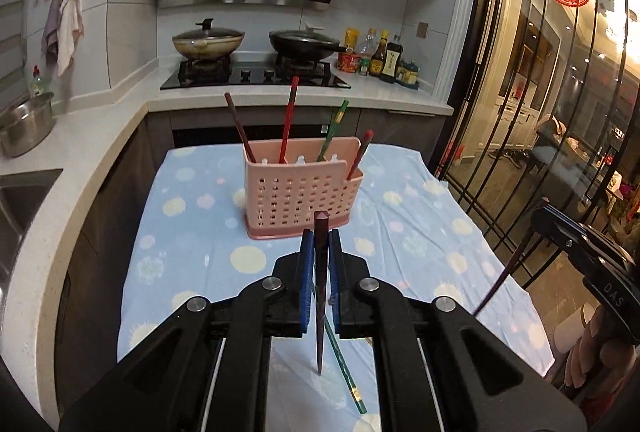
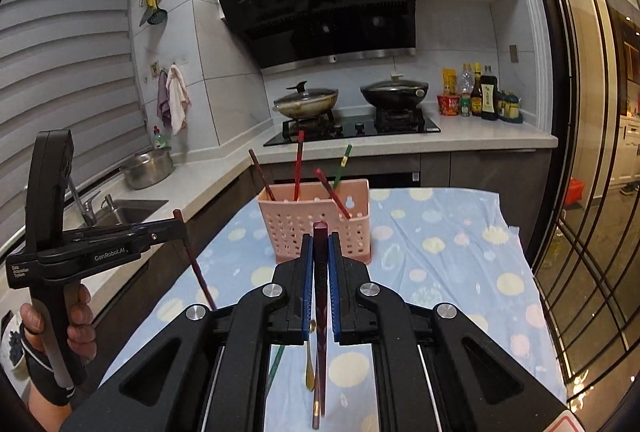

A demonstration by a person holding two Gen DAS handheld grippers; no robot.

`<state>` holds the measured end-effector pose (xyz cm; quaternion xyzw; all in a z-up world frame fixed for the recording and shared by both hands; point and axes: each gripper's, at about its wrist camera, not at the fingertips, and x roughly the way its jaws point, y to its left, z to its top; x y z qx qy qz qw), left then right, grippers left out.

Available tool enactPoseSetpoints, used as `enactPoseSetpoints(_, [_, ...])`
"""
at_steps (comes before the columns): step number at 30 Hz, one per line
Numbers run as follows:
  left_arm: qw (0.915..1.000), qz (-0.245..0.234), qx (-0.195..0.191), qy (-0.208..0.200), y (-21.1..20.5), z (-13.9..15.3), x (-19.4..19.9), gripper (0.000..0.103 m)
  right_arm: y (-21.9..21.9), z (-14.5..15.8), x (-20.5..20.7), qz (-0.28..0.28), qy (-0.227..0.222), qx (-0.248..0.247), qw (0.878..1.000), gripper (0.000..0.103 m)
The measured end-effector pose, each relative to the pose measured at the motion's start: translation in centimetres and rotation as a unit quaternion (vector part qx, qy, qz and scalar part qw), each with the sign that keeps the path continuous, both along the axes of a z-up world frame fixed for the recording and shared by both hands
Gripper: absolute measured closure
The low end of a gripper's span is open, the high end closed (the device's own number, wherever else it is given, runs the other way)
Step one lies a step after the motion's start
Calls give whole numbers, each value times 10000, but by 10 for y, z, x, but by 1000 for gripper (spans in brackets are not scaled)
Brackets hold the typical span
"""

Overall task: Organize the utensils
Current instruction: 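Carry both dark-red chopsticks over the pink holder, lower them in and open both tools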

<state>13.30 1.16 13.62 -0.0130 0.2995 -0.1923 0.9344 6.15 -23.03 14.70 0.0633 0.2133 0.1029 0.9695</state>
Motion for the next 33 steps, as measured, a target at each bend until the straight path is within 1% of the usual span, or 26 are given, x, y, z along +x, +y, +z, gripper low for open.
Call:
enactPoseSetpoints(5, [9995, 29, -5, -307, -6, 32, 20, 96, 1, 26, 26, 102, -215, 105, 9997, 96])
enactPoseSetpoints(8, [9988, 65, -26, -491, -9, 54, 37, 96, 0, 43, 47, 213, -294, 277, 9990, 96])
enactPoseSetpoints(11, [9977, 133, -15, -664, -10, 77, 55, 96, 4, 60, 68, 270, -397, 328, 9983, 96])
enactPoseSetpoints(16, [9959, 228, 32, -876, -11, 108, 87, 96, 7, 89, 113, 366, -477, 486, 9970, 96])
enactPoseSetpoints(21, [9942, 322, 41, -1021, -9, 133, 113, 96, 12, 114, 157, 294, -571, 484, 9968, 96])
enactPoseSetpoints(24, [9937, 358, 44, -1058, -9, 140, 130, 96, 15, 123, 180, 237, -621, 457, 9967, 96])
enactPoseSetpoints(27, [9939, 382, 41, -1030, -9, 139, 149, 96, 20, 124, 203, 180, -621, 395, 9971, 96])
enactPoseSetpoints(30, [9953, 374, 17, -897, -10, 128, 166, 96, 26, 114, 226, 161, -505, 339, 9980, 96])
enactPoseSetpoints(33, [9967, 358, 28, -732, -13, 111, 180, 96, 32, 96, 246, 160, -318, 243, 9991, 96])
